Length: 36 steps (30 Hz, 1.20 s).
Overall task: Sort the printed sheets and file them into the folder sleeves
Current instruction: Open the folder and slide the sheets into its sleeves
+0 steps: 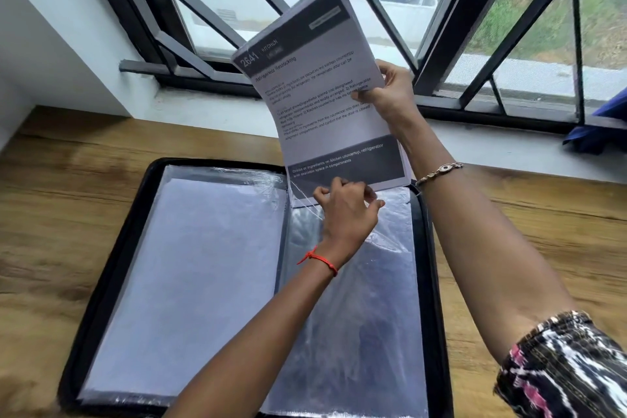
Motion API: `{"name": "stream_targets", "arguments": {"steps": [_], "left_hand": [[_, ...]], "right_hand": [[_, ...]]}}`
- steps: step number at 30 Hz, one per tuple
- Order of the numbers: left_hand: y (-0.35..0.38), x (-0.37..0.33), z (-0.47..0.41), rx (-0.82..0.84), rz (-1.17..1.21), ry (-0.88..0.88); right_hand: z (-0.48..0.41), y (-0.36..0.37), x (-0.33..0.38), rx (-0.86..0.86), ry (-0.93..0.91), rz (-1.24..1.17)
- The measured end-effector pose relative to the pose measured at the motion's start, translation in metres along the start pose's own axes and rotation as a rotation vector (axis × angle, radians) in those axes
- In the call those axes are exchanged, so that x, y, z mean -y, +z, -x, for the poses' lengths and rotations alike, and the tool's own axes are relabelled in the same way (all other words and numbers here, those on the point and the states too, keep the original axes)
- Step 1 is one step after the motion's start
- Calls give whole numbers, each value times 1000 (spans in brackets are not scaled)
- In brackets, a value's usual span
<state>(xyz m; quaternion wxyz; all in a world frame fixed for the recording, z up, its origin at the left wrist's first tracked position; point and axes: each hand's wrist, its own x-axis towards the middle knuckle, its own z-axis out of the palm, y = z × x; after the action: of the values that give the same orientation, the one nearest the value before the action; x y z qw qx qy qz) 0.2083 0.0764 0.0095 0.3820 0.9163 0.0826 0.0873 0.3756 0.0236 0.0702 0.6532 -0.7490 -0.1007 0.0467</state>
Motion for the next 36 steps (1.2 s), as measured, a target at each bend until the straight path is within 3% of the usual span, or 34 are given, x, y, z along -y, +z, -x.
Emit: {"name": "stream_targets", "arguments": {"steps": [5,19,27,36], "left_hand": [[3,-8,4,-34,88,53],[17,-14,-8,-155,23,86],[13,-14,-15,-79,79,80],[19,-7,-14,29,46,178]], "right_hand": [[0,5,4,-10,-22,0],[5,10,-10,-41,-4,-10],[11,-3,-20,-27,-2,-59],[30,-35,-36,-33,206,-194]]}}
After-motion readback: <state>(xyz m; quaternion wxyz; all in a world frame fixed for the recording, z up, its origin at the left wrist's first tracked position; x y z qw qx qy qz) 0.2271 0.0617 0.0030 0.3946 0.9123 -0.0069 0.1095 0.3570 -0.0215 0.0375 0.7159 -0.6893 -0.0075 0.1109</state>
